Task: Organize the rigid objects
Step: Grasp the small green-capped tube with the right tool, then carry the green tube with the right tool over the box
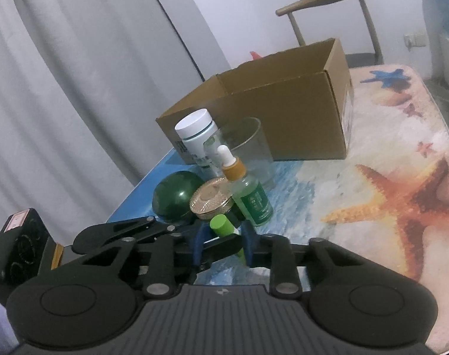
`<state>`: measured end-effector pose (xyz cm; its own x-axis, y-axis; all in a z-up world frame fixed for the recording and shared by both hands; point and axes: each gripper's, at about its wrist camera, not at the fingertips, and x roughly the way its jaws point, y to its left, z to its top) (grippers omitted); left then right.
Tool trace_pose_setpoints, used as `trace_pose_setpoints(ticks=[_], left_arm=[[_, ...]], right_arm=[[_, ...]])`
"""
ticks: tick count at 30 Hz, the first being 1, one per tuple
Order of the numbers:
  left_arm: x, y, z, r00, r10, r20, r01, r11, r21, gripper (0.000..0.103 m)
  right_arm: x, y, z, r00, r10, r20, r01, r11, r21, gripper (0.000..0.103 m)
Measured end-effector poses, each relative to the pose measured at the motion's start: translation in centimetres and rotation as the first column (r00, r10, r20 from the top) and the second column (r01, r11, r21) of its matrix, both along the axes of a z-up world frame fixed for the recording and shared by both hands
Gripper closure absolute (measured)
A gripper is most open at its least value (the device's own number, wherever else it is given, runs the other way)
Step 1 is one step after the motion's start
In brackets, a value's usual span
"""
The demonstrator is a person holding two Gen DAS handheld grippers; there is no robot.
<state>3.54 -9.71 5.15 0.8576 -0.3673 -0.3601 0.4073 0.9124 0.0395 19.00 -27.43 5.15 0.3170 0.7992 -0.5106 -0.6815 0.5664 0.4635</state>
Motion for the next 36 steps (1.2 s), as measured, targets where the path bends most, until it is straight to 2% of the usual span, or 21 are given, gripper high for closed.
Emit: trace_pose_setpoints(ticks=[6,14,18,22,24,26,30,36], left_arm=[[-0.4,0.3,2.4,1.0,-0.008,0.028,0.008,1.0,-0.009,0.088],[0.7,2.7,8.6,0.995,-0.014,0.102,0.013,1.0,0.012,0.088],[3.0,5.1,12.6,0.997,-0.017,0.081,0.02,0.999,-0.036,0.088],[6.5,7.2,15.8,0.998,0.003,0.065,-0.003,1.0,-0.004,0.091],[8.4,7.9,16.9,0.998,0.023,0.057,-0.025,0.999,0.036,0.092],[10.5,8.7,17.6,0.998,0.029,0.055,-0.033,0.997,0.074,0.094],[14.0,10.5,17.9,0.998,0.064,0.008,-0.065,0.996,0.061,0.095],[13.6,12.3,15.3,0.997,0.078,0.0,-0.078,0.995,0.064,0.095]], right_arm=[[-0.6,-0.2,1.9,0.999,0.001,0.045,-0.003,1.0,0.026,0.081],[0.4,2.5,8.1,0.991,0.04,0.131,-0.051,0.996,0.076,0.081],[2.6,5.7,11.8,0.986,0.067,0.15,-0.081,0.993,0.085,0.081],[6.1,8.7,14.7,0.987,0.086,0.134,-0.105,0.985,0.136,0.081],[8.0,10.6,15.7,0.986,0.114,0.12,-0.131,0.98,0.147,0.081],[9.8,12.6,16.4,0.986,0.134,0.102,-0.149,0.978,0.147,0.081],[12.1,16.4,17.1,0.982,0.147,0.119,-0.16,0.981,0.11,0.081],[13.1,17.1,15.0,0.986,0.138,0.094,-0.148,0.984,0.1,0.081]])
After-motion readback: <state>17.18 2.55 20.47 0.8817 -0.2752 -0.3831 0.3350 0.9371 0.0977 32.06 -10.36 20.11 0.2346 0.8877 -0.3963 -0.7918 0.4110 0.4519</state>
